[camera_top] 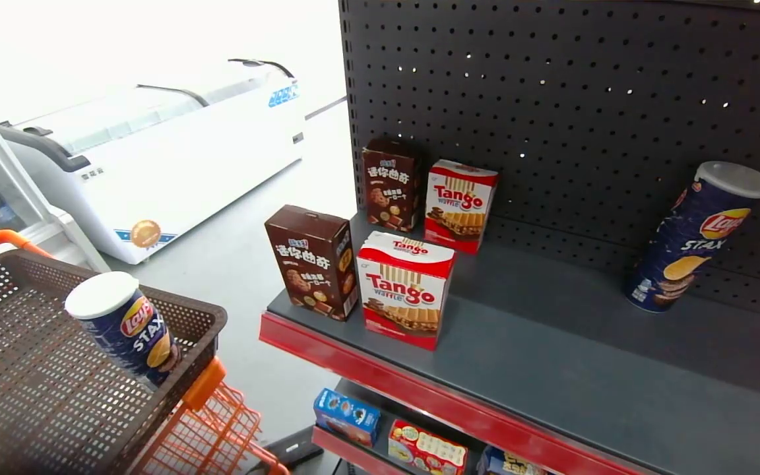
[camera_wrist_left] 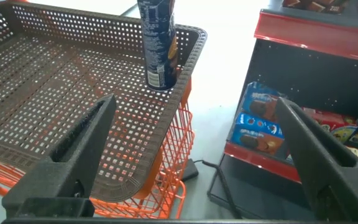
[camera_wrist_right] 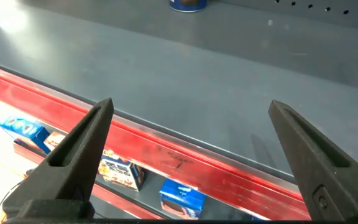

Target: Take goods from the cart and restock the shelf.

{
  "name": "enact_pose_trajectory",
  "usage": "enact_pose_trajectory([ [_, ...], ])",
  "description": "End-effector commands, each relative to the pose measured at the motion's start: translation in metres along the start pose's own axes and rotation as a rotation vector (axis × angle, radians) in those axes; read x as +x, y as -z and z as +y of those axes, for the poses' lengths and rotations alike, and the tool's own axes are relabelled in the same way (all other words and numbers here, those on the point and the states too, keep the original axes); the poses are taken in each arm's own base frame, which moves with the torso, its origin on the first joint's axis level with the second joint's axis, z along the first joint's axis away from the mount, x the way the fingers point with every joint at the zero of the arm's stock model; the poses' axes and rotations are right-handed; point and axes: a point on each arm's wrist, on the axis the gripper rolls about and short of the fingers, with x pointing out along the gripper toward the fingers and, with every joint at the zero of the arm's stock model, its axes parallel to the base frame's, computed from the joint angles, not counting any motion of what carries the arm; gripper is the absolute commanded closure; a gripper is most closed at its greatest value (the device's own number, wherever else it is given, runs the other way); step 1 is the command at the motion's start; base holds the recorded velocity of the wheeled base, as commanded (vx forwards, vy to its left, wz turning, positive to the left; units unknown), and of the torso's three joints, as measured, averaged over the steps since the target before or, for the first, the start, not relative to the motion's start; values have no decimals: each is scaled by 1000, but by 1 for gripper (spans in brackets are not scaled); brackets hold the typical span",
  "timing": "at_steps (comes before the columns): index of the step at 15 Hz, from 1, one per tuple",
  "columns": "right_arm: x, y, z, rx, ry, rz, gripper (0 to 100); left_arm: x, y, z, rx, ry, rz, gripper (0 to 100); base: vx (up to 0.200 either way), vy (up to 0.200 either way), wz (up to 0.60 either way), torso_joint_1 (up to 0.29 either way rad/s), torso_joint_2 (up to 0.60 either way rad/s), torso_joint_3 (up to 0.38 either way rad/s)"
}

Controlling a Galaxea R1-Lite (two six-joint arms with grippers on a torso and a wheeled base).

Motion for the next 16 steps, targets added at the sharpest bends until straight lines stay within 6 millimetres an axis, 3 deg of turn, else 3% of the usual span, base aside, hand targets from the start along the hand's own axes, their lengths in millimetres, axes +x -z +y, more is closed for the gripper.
enact_pose_trajectory([
  [1, 0, 0, 0, 0, 0, -1, 0, -1, -2, 0, 0, 2, -5, 0, 0, 0, 0, 0, 0, 0],
  [2, 0, 0, 0, 0, 0, -1, 0, -6, -25, 0, 0, 34, -35, 0, 0, 0, 0, 0, 0, 0],
  [4, 0, 0, 0, 0, 0, -1, 0, 6, -73, 0, -5, 20, 94, 0, 0, 0, 0, 0, 0, 0],
  [7, 0, 0, 0, 0, 0, -1, 0, 50, -97, -1, 8, -6, 233, 0, 0, 0, 0, 0, 0, 0],
  [10, 0, 0, 0, 0, 0, -1, 0, 86, -91, 1, 13, -98, 397, 0, 0, 0, 0, 0, 0, 0],
  [11, 0, 0, 0, 0, 0, -1, 0, 92, -90, 2, 12, -104, 417, 0, 0, 0, 0, 0, 0, 0],
  [14, 0, 0, 0, 0, 0, -1, 0, 137, -73, 11, 4, -171, 444, 0, 0, 0, 0, 0, 0, 0],
  [16, 0, 0, 0, 0, 0, -1, 0, 151, -64, 12, -7, -128, 470, 0, 0, 0, 0, 0, 0, 0],
])
